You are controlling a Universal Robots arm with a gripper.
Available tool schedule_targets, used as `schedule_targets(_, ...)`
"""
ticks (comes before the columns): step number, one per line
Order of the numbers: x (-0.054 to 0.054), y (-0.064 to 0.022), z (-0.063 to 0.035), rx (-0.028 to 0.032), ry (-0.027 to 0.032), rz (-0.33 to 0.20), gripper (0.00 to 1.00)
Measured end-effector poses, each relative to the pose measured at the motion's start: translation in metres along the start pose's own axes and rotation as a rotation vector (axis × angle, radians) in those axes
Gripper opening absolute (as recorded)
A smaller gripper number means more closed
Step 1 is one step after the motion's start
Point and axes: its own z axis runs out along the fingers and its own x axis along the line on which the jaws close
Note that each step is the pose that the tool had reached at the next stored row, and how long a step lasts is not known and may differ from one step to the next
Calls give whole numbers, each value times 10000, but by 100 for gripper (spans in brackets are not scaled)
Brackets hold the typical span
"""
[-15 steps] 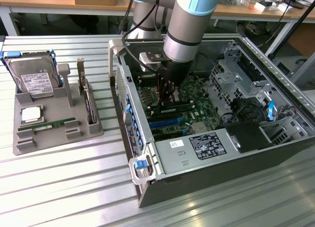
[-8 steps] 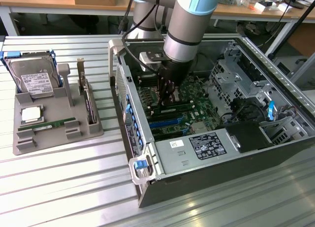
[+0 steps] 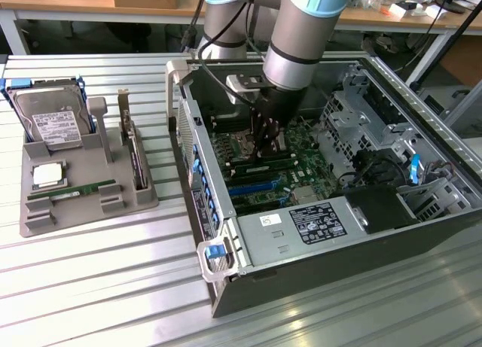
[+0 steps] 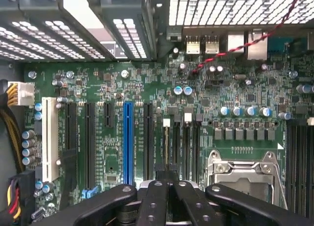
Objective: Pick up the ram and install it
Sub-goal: 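Press down the ram until it locks into place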
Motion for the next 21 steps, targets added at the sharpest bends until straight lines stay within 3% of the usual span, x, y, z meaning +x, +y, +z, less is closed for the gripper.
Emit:
schedule_targets(6,1,-112,-7,-20,59,4,11)
schedule_targets(14,1,-552,-31,-140,66,-4,11)
schedule_targets(21,3,-827,-55,-154,65,-4,11)
